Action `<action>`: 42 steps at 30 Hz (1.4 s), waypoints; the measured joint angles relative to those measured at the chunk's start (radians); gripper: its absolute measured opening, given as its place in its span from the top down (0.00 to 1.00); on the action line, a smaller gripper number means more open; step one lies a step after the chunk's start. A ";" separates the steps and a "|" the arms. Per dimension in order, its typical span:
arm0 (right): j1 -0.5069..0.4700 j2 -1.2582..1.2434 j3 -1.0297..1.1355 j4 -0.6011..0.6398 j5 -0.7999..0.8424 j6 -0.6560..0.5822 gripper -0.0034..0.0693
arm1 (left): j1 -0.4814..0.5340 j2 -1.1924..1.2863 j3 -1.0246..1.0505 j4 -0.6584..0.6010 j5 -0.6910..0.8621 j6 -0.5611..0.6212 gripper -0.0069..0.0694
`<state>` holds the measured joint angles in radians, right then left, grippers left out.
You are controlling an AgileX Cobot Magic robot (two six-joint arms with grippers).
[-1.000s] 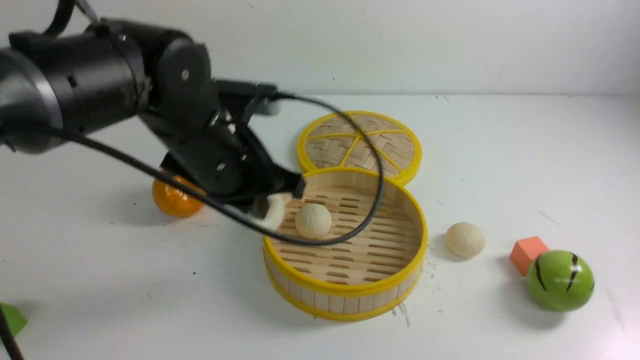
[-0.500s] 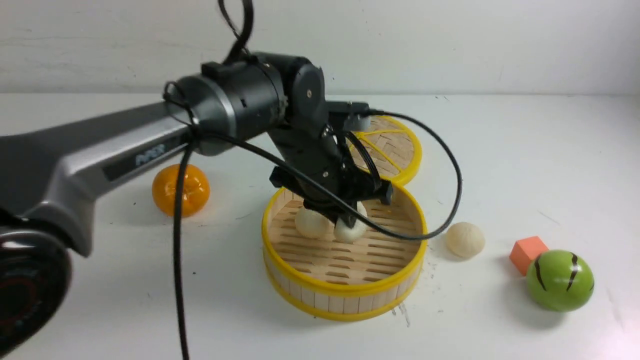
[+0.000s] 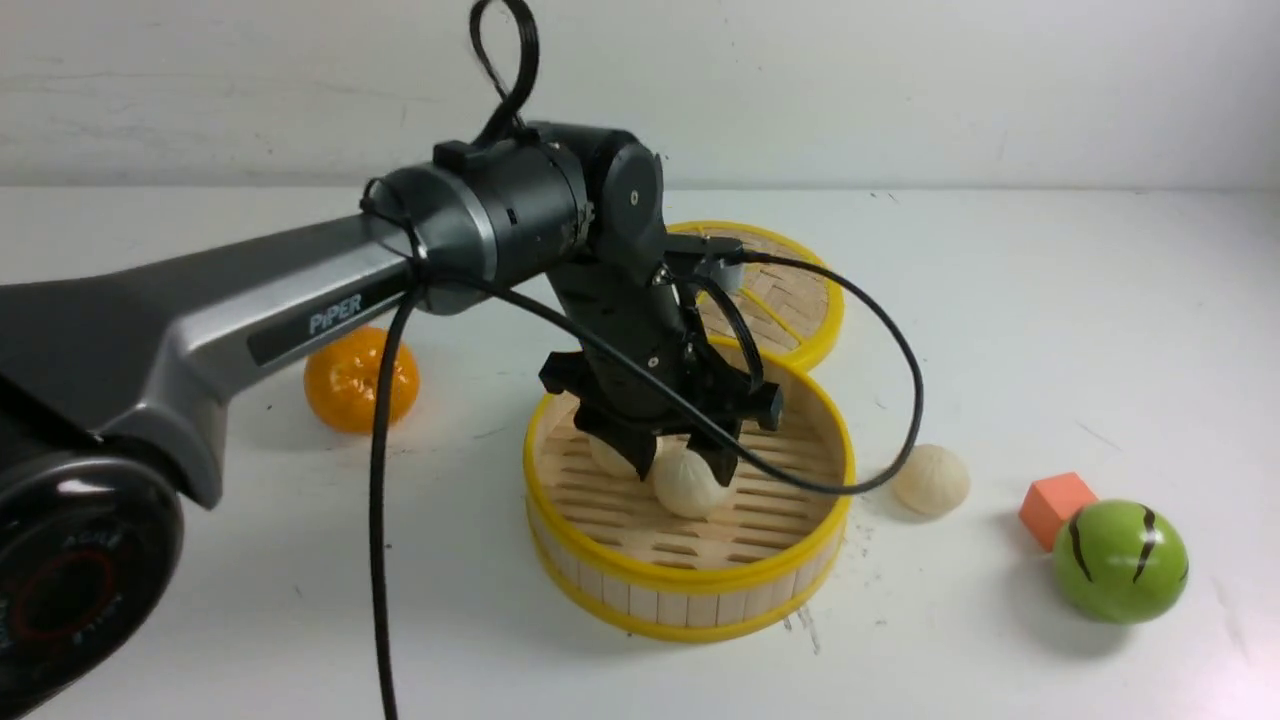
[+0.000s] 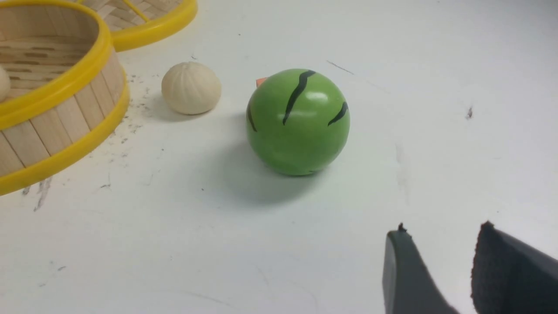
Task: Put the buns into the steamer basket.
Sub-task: Use the right arm to grab a steamed stuffed bun
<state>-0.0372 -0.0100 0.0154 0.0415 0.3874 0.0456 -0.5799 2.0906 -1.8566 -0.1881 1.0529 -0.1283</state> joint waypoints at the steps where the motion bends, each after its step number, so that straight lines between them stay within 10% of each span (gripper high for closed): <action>1: 0.000 0.000 0.000 0.000 0.000 0.000 0.62 | 0.000 -0.015 -0.021 0.001 0.022 0.000 0.28; 11: 0.000 0.000 0.000 0.000 0.000 0.000 0.62 | 0.000 -0.310 -0.093 0.159 0.185 0.000 0.52; 21: 0.000 0.000 0.000 0.000 0.000 0.000 0.62 | 0.000 -0.768 0.320 0.188 0.041 0.000 0.92; 37: 0.000 0.000 0.000 0.031 0.000 0.000 0.62 | 0.000 -1.356 1.146 0.150 -0.490 -0.034 0.93; 42: 0.000 0.000 0.001 0.419 0.018 0.087 0.62 | 0.000 -1.531 1.340 0.148 -0.587 -0.049 0.93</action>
<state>-0.0372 -0.0100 0.0164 0.4604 0.4057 0.1327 -0.5799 0.5600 -0.5171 -0.0401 0.4656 -0.1770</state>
